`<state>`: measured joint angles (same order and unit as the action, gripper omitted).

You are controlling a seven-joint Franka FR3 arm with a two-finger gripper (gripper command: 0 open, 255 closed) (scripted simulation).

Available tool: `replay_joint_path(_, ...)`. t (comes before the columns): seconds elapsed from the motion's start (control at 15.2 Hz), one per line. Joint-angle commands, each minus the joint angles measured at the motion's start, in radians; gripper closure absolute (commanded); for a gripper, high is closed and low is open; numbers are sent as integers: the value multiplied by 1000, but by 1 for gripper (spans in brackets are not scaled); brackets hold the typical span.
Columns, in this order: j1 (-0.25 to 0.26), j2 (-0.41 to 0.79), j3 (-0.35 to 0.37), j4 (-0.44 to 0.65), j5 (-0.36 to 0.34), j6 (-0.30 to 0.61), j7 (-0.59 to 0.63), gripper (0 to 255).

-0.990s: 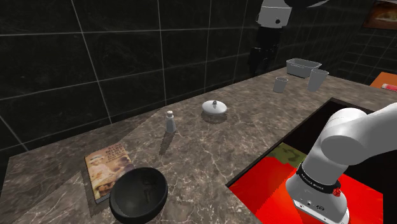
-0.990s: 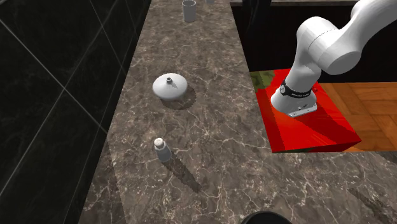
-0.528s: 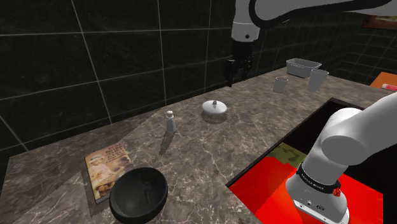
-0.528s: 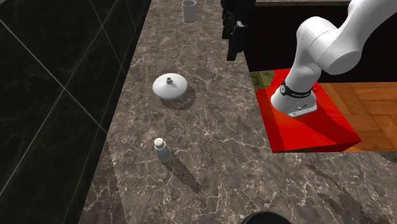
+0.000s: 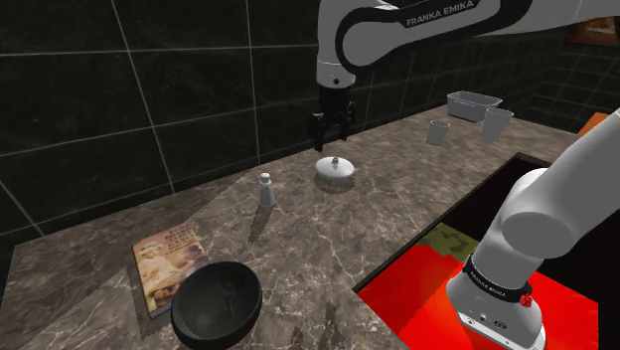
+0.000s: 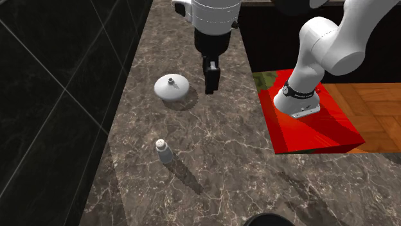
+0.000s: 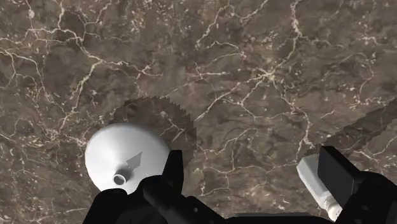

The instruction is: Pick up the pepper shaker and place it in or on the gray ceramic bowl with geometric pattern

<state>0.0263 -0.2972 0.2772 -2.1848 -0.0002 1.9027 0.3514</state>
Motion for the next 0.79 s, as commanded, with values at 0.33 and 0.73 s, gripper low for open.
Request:
replay_joint_path(0.33, 11, 272, 69, 170, -98, 83, 130, 0)
replay_joint_path(0.73, 56, 519, 90, 369, -211, 98, 238, 0)
